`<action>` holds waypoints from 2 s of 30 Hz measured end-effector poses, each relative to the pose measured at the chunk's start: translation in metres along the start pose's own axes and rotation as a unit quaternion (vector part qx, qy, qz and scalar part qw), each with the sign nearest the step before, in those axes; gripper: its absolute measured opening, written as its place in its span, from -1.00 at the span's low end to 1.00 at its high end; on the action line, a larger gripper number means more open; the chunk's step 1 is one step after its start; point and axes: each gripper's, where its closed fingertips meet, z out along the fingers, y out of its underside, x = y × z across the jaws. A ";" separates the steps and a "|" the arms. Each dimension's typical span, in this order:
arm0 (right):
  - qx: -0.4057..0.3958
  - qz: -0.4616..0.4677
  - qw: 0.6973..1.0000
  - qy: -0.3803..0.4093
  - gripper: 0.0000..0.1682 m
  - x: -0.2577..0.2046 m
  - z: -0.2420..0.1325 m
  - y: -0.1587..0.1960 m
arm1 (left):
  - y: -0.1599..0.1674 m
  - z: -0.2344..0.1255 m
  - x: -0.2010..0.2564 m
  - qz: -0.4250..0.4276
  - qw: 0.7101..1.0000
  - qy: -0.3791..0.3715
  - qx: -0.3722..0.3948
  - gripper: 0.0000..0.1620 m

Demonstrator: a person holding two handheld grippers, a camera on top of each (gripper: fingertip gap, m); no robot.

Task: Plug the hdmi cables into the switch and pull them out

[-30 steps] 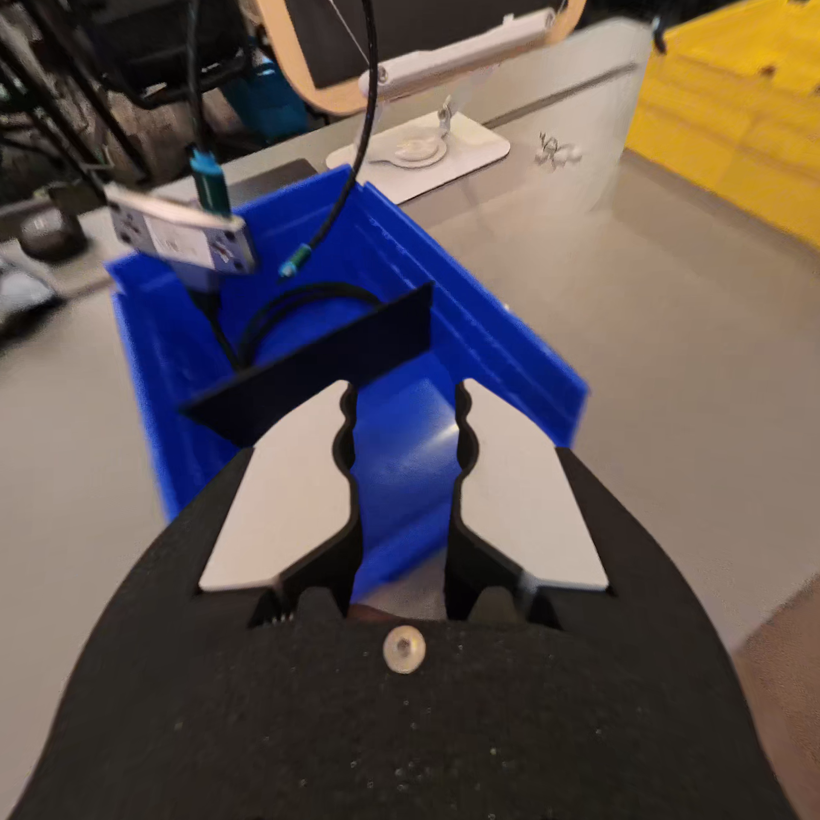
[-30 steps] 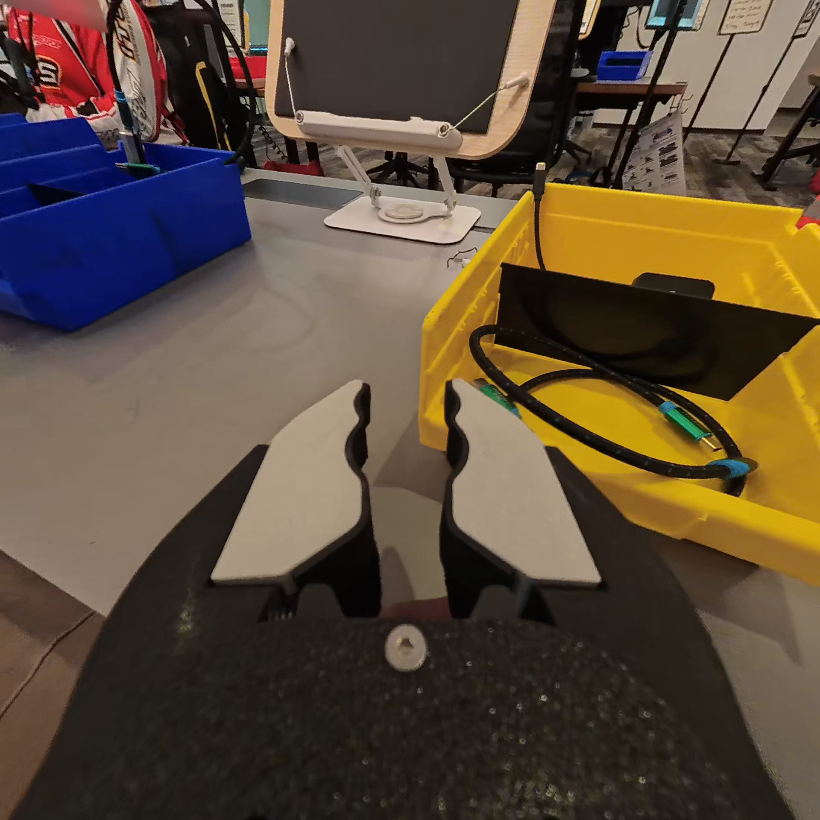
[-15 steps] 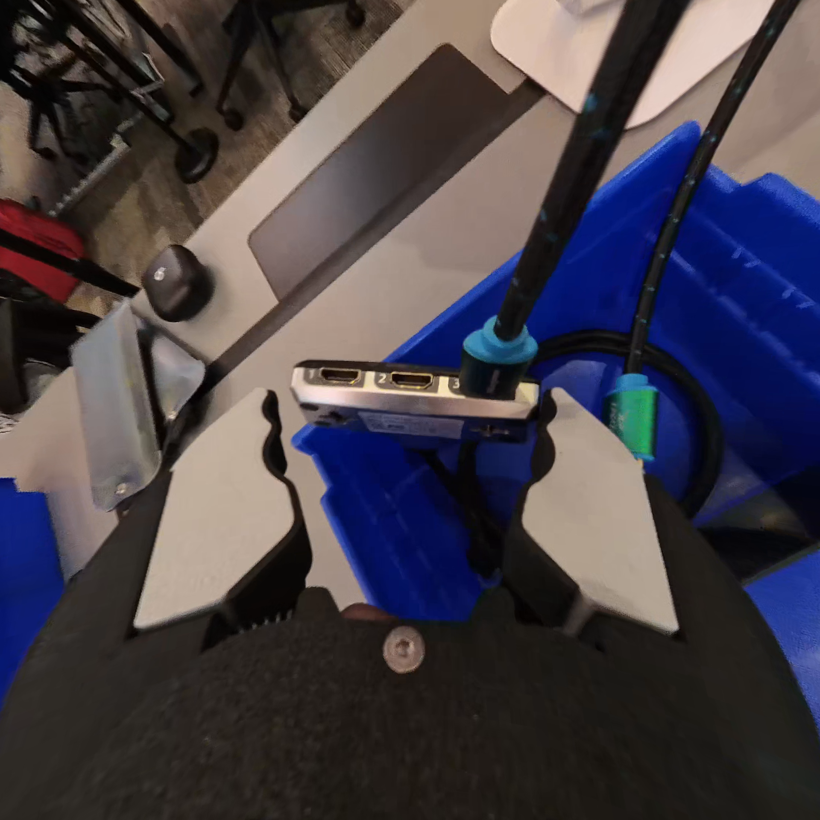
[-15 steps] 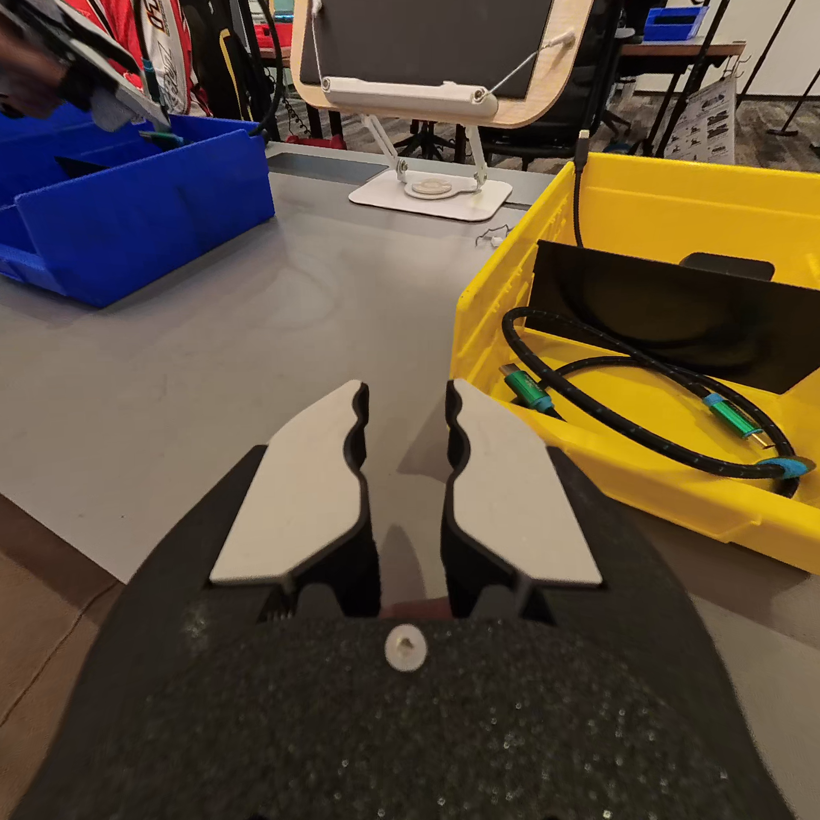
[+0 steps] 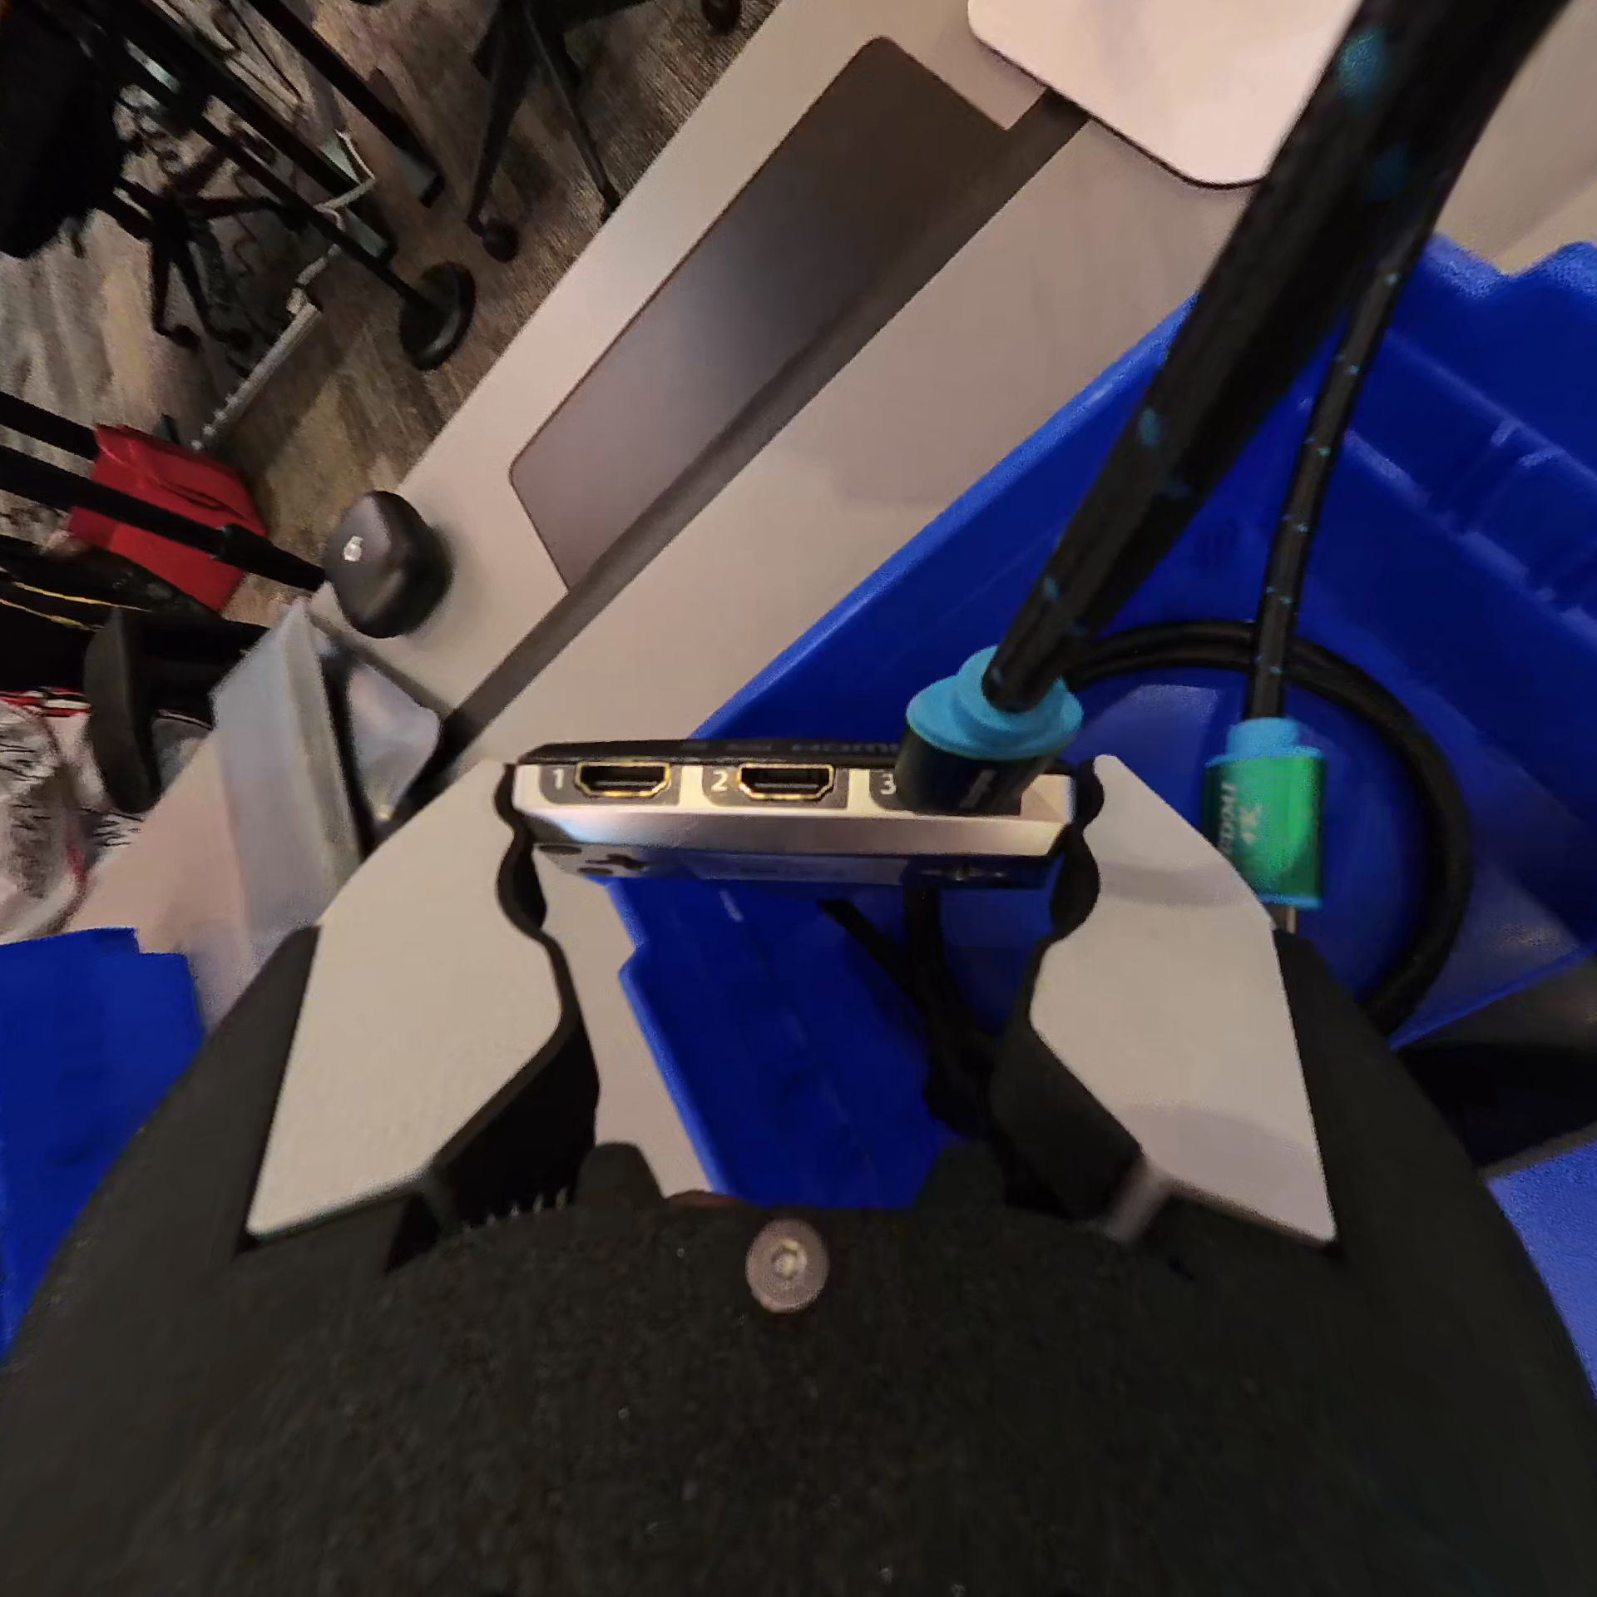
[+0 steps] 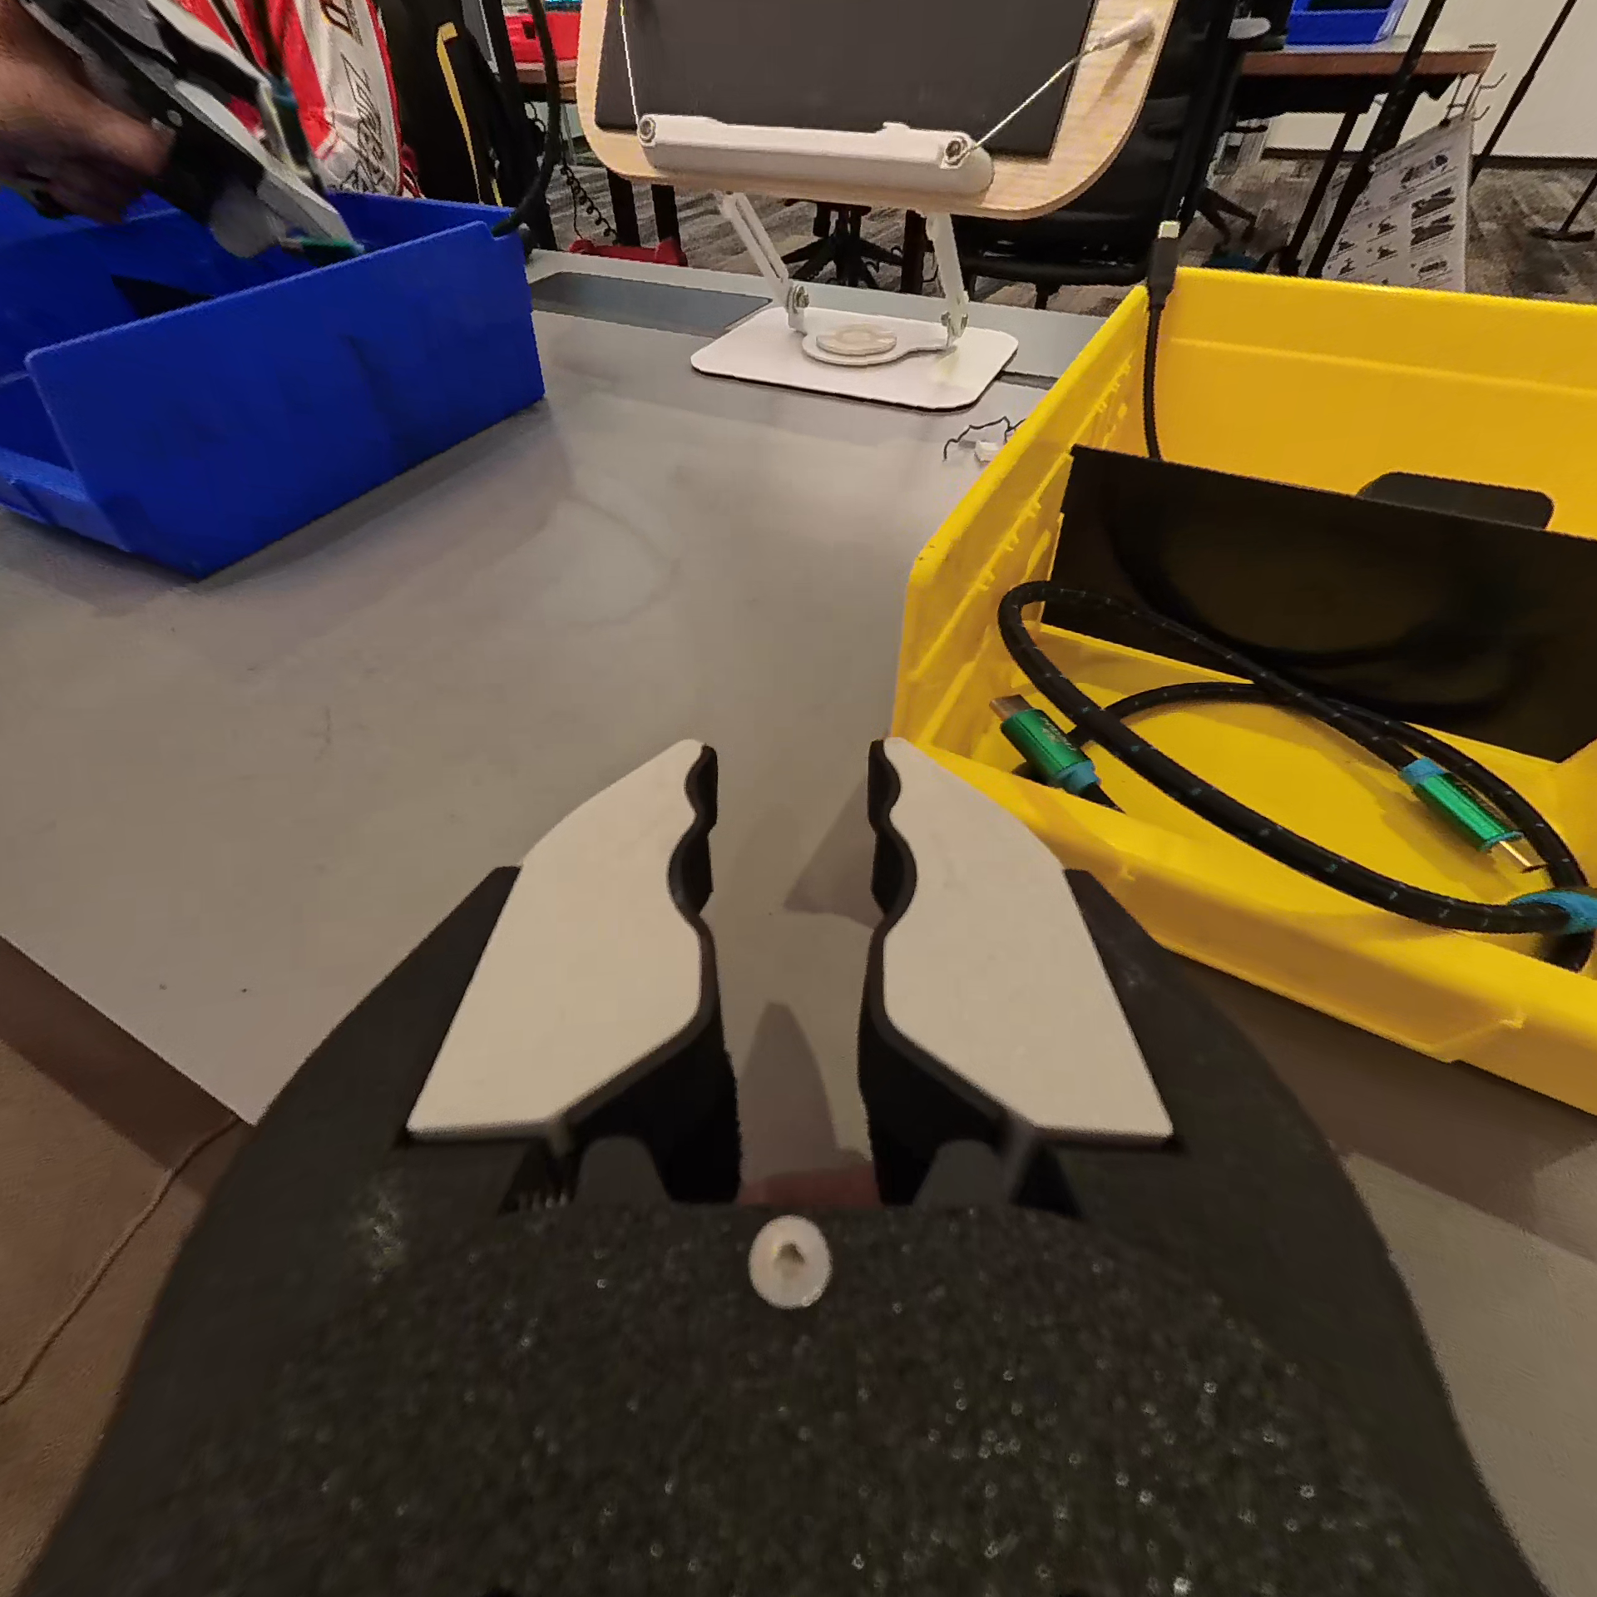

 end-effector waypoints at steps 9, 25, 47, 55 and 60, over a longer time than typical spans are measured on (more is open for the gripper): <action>0.023 0.000 1.000 -0.001 -0.62 -0.004 0.001 -0.012 | -0.070 -0.096 -0.008 0.138 0.973 -0.172 0.069 0.40; 0.191 -0.060 0.957 -0.209 -0.62 -0.114 0.061 -0.202 | -0.213 -0.230 0.187 0.254 0.895 -0.249 0.270 0.42; 0.077 -0.305 0.896 -0.313 -0.89 -0.127 0.063 -0.105 | -0.113 -0.237 0.300 0.239 0.936 0.114 0.234 -0.12; 0.085 -0.352 0.848 -0.386 -0.89 -0.166 0.043 -0.095 | -0.078 -0.230 0.331 0.298 0.899 0.236 0.217 -0.24; 0.103 -0.355 0.827 -0.423 -0.89 -0.183 0.029 -0.097 | -0.068 -0.230 0.356 0.331 0.864 0.284 0.254 -0.58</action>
